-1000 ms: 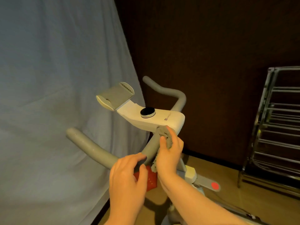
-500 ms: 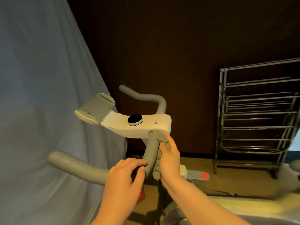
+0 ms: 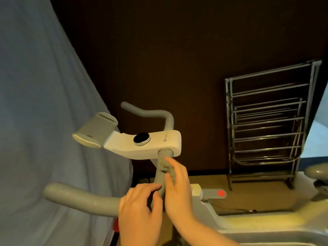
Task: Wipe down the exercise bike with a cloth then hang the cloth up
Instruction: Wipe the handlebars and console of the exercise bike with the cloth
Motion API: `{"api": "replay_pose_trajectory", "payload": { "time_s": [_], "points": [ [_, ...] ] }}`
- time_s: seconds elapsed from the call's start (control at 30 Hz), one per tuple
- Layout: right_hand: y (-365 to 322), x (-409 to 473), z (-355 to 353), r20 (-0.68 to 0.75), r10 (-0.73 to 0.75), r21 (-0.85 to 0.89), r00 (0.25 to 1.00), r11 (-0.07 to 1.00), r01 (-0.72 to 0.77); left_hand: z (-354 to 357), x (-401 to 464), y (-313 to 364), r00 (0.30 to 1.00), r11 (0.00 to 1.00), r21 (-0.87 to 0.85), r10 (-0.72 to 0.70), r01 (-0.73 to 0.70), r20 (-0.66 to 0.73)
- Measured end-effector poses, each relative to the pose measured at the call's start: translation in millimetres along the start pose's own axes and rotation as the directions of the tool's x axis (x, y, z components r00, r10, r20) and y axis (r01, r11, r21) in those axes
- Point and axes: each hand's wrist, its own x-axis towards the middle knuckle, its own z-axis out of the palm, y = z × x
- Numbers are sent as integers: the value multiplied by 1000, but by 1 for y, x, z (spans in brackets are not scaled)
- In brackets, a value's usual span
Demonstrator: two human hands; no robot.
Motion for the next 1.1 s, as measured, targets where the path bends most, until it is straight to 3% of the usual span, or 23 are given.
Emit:
{"api": "replay_pose_trajectory", "payload": {
  "time_s": [0.1,0.23,0.27,0.33,0.37,0.4,0.47,0.53,0.67,0.7,0.77,0.83,0.87,0.97,1.0,1.03,1.1],
  "points": [
    [4,41,-26,250,-213,-335,945,896,291,7,1,3,997,999,10,-46,47,-60],
    [-11,76,-24,435,-243,-595,867,645,479,13,0,10,986,989,68,-127,135,-106],
    [-15,68,-20,494,-286,-616,821,551,563,13,0,12,982,987,72,-135,146,-129],
    [-17,58,-22,683,-355,-512,639,391,765,16,-2,16,974,985,71,-141,156,-177],
    [-20,67,-27,742,-325,-457,586,394,797,18,-4,17,970,986,73,-132,150,-203],
    [-23,84,-29,757,-281,-441,589,445,780,20,-6,19,967,986,85,-123,146,-225],
    [-23,106,-33,695,-270,-417,666,603,680,23,-11,23,959,982,114,-115,149,-260],
    [-20,93,-33,628,-358,-372,691,641,671,28,-18,25,950,983,104,-119,155,-289],
    [-15,66,-40,763,-427,-156,485,607,780,35,-37,26,955,982,80,-143,169,-259],
    [-14,79,-40,771,-438,-147,462,583,799,35,-40,26,959,978,98,-155,183,-239],
    [-9,100,-40,708,-455,-190,540,613,767,32,-42,30,955,964,134,-197,230,-222],
    [-2,88,-43,603,-441,-190,664,729,657,29,-44,36,928,948,117,-257,297,-270],
    [0,72,-43,594,-442,-157,673,756,635,27,-47,39,908,939,94,-288,330,-305],
    [0,45,-49,718,-499,-20,484,681,732,23,-62,45,876,911,113,-340,398,-341],
    [1,56,-46,731,-510,-23,453,646,763,22,-67,47,869,895,129,-368,428,-330],
    [1,69,-43,723,-496,-73,482,638,766,21,-71,48,858,877,131,-405,462,-316],
    [1,84,-38,640,-444,-177,627,708,683,19,-75,52,840,858,119,-448,500,-304]
  ]
}}
